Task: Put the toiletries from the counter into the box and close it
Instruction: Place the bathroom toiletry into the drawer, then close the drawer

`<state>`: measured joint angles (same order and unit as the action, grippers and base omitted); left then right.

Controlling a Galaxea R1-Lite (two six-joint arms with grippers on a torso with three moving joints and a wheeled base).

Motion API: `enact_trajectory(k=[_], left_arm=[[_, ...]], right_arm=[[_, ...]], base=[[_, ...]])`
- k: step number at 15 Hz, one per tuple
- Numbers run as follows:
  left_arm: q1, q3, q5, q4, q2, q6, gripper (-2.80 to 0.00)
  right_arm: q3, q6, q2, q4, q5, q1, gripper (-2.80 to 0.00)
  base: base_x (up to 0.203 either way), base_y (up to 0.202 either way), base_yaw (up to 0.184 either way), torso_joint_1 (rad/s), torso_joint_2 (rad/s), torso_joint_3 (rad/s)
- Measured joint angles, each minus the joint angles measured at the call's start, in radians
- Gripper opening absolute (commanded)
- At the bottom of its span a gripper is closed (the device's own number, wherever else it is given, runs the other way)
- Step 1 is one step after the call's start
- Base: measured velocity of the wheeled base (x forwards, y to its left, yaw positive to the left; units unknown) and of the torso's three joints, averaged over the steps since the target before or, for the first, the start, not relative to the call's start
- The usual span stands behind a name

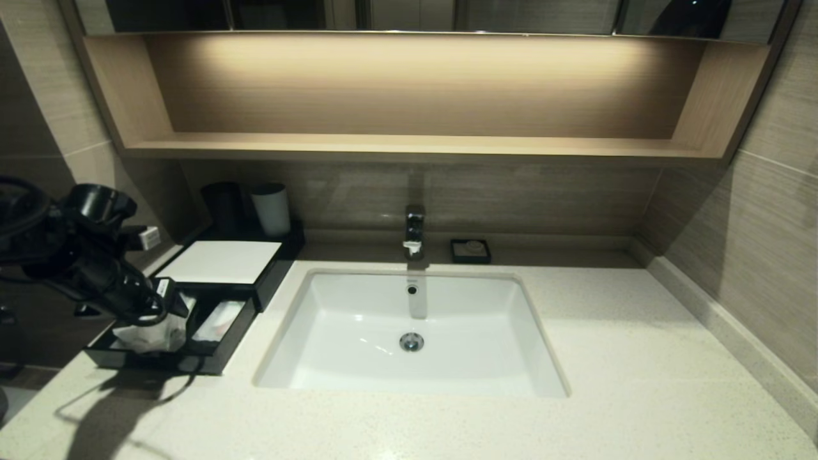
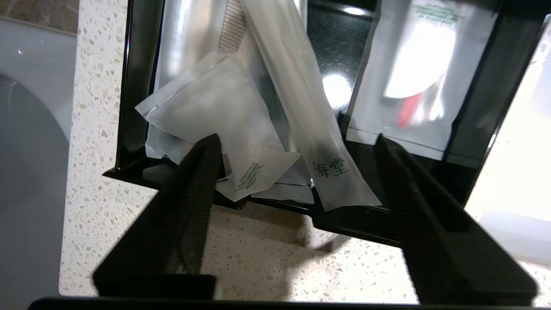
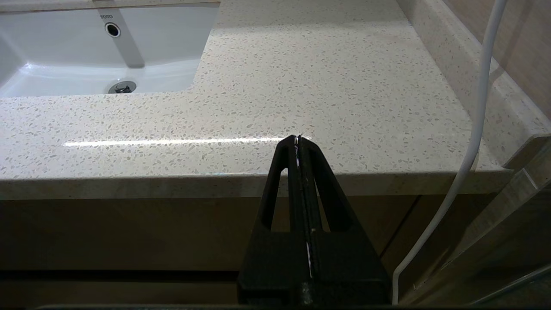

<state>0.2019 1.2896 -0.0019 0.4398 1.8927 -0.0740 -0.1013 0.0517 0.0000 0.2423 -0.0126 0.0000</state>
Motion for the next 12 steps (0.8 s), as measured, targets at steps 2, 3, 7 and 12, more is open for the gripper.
enact_trajectory(k=[2,3,7,12], left_arm=[[0.001,0.021,0.001,0.004,-0.005,-0.001,-2.80],[0.008,0.034,0.001,0.015,-0.008,-0.002,-2.80],[0.038,0.076,-0.002,0.072,0.010,-0.003,-2.80],[0.042,0.085,-0.003,0.117,0.065,-0.005,-2.80]], right_arm=[[0.000,0.000,0.000,0.000,0.000,0.000,-2.80],[0.000,0.000,0.000,0.000,0.000,0.000,-2.80],[0.000,0.000,0.000,0.000,0.000,0.000,-2.80],[0.000,0.000,0.000,0.000,0.001,0.000,-2.80]], base=[[0.000,0.000,0.000,0.000,0.00,0.000],[0.000,0.000,0.000,0.000,0.00,0.000],[0.000,0.000,0.000,0.000,0.00,0.000],[0.000,0.000,0.000,0.000,0.00,0.000]])
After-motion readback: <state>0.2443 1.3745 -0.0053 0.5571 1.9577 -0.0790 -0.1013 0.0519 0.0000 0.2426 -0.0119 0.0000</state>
